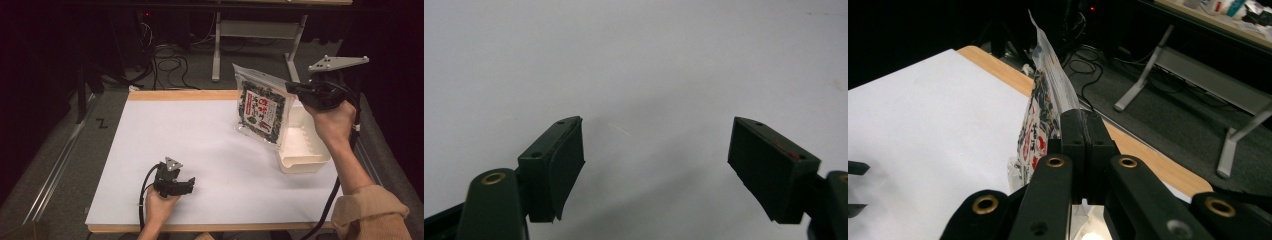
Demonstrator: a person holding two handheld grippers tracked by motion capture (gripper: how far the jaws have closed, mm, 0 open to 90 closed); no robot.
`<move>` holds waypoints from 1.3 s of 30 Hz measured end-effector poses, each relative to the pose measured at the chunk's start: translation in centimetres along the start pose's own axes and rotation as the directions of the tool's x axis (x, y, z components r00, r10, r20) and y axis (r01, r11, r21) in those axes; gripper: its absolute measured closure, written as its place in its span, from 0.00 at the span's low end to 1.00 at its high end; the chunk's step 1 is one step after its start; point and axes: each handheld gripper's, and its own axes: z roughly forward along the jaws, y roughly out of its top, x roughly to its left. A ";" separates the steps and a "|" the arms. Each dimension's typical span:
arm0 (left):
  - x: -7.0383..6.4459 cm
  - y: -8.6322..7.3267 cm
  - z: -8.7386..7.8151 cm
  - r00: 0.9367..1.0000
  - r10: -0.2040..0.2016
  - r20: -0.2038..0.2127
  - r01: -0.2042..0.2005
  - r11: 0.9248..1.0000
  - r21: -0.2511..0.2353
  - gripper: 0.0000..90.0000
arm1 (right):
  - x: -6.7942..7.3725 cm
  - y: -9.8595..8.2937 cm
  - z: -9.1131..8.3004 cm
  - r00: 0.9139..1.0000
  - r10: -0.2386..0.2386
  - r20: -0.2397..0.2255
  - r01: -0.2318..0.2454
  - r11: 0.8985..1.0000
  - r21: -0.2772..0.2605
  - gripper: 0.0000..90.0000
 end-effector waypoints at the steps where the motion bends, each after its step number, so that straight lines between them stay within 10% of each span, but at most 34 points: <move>1: 0.0 0.0 0.0 1.000 -0.001 -0.001 0.001 1.000 0.000 0.26 | -0.4 -0.2 -0.2 1.000 0.003 0.007 -0.003 1.000 -0.002 1.00; 16: -0.2 0.0 0.2 1.000 -0.001 0.008 0.001 1.000 0.006 0.26 | -3.9 -1.2 -2.0 0.993 0.049 0.107 -0.051 0.999 0.007 1.00; 39: -0.1 0.0 0.2 1.000 -0.002 -0.001 0.002 1.000 0.008 0.26 | -8.3 -3.6 -3.6 0.956 0.178 0.234 -0.170 0.984 -0.053 1.00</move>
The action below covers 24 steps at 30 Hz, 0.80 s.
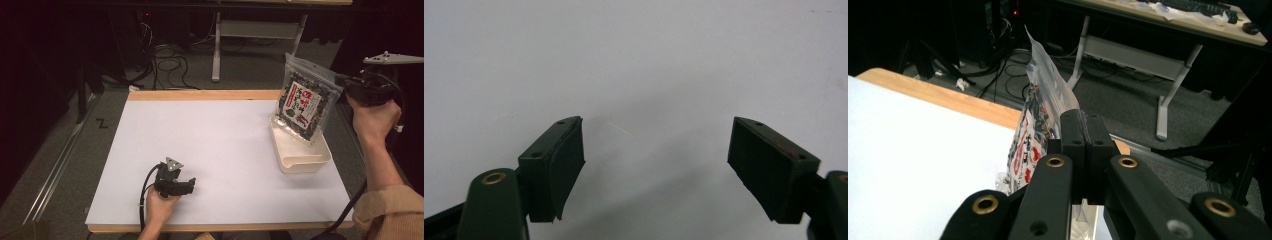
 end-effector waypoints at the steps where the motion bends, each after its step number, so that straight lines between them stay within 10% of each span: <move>1: 0.0 0.0 0.0 1.000 0.001 -0.001 -0.001 1.000 -0.001 0.26 | 0.0 0.0 -0.1 1.000 0.003 0.001 -0.003 1.000 -0.001 1.00; 24: 0.0 -0.1 -0.1 1.000 0.000 -0.008 0.000 1.000 0.000 0.26 | 0.3 -2.3 2.6 1.000 -0.010 0.020 0.009 0.999 0.041 1.00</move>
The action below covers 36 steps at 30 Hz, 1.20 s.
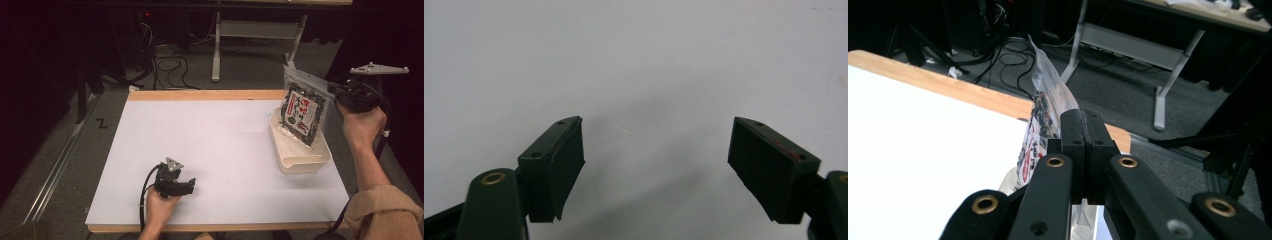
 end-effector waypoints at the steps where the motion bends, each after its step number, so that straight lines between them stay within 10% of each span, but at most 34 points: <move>1: 0.0 0.0 0.0 1.000 -0.002 -0.001 0.002 1.000 -0.002 0.26 | 0.0 -0.2 0.2 1.000 0.003 -0.006 -0.003 1.000 0.005 1.00; 36: -0.5 0.0 0.2 1.000 0.015 -0.003 -0.015 1.000 -0.006 0.26 | -5.0 -6.7 1.0 0.995 0.092 0.037 -0.095 0.990 0.103 0.90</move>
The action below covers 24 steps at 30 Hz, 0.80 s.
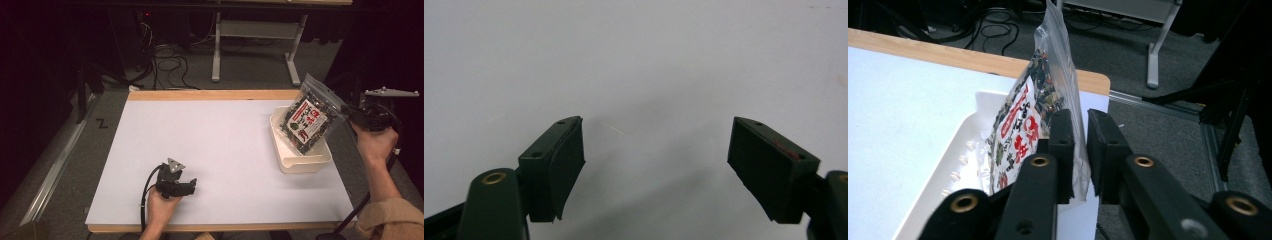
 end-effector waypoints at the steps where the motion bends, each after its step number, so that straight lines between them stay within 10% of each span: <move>1: 0.0 0.0 0.0 1.000 0.002 0.000 -0.002 1.000 0.002 0.26 | 0.0 -0.1 0.0 1.000 0.002 0.002 -0.002 1.000 0.000 0.89; 24: 0.1 -0.1 -0.1 1.000 -0.001 -0.001 0.001 1.000 -0.002 0.26 | 1.7 -1.1 -2.8 1.000 -0.001 0.004 0.001 0.992 -0.129 0.44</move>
